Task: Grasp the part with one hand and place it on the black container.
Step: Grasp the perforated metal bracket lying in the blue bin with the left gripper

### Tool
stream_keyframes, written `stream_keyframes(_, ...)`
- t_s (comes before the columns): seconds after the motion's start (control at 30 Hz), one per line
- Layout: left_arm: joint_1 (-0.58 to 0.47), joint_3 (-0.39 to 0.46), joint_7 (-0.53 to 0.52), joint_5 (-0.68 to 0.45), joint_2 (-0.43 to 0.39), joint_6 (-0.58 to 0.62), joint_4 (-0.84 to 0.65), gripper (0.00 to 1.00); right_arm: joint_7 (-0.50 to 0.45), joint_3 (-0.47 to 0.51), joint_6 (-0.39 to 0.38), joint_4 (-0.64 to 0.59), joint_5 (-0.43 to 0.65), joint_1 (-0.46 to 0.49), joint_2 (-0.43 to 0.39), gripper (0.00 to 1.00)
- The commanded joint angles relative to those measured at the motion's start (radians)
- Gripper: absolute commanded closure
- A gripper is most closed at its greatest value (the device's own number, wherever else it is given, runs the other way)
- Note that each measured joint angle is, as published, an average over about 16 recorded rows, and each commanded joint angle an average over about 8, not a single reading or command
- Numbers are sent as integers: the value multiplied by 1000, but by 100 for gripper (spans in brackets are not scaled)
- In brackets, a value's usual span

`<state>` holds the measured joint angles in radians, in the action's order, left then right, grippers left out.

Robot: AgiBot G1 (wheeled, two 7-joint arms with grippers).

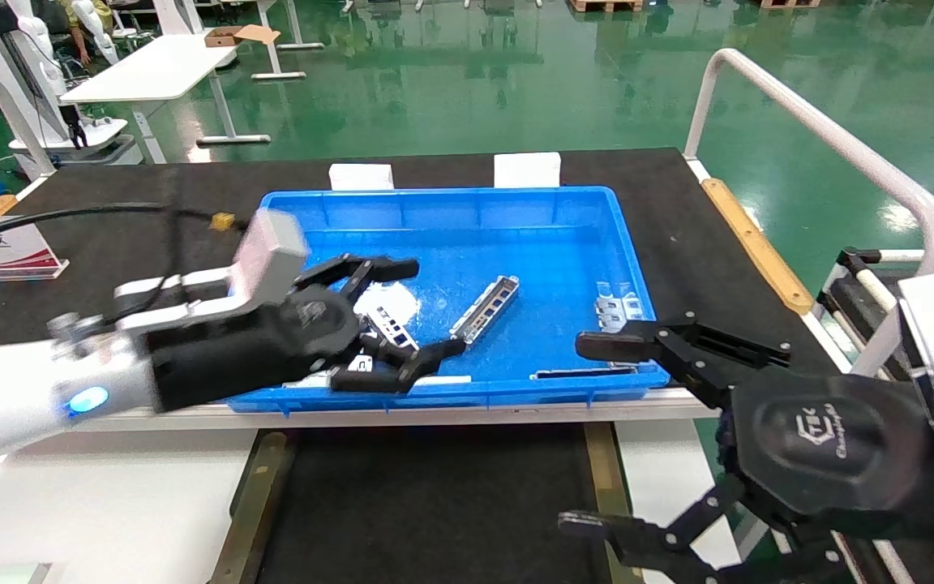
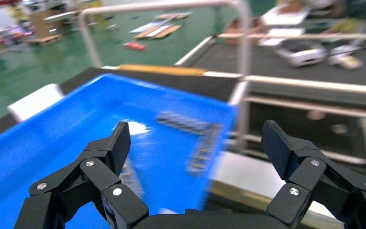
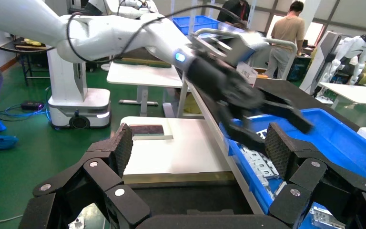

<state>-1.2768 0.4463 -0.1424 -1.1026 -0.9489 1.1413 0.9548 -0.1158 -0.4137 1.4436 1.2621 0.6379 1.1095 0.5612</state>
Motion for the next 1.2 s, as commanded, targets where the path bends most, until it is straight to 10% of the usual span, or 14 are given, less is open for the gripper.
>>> stream_keyframes(0.03, -37, 25, 10, -52, -56, -45, -65, 0, 0, 0, 0, 0, 0, 0, 0, 0)
stream_keyframes(0.43, -211, 89, 245, -197, -374, -303, -572, 0, 0, 0, 0, 0, 0, 0, 0, 0)
stream_keyframes(0.8, -209, 176, 289, -126, -423, -414, -649, 0, 0, 0, 0, 0, 0, 0, 0, 9)
stream_keyframes(1.03, -196, 266, 242, -74, -422, -454, -624, 78, 0, 0, 0, 0, 0, 0, 0, 95)
stream_keyframes(1.2, -189, 321, 212, -37, -420, -483, -609, 100, 0, 0, 0, 0, 0, 0, 0, 100)
